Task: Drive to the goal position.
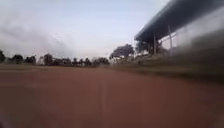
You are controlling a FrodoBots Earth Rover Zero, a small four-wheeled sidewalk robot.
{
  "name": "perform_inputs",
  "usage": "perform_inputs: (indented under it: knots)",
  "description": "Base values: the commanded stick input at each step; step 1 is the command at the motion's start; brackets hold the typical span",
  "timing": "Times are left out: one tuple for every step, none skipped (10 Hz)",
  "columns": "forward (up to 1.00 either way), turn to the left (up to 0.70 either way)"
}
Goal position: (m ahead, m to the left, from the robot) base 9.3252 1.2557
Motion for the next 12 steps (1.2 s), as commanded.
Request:
perform_inputs:
  knots:
    - [0.7, -0.02]
    - [0.7, -0.02]
    - [0.7, -0.02]
    - [0.7, -0.02]
    - [0.7, -0.02]
    - [0.7, -0.02]
    - [0.7, -0.02]
    - [0.7, -0.1]
    - [0.7, -0.2]
    - [0.7, -0.3]
    - [0.7, -0.33]
    - [0.7, -0.33]
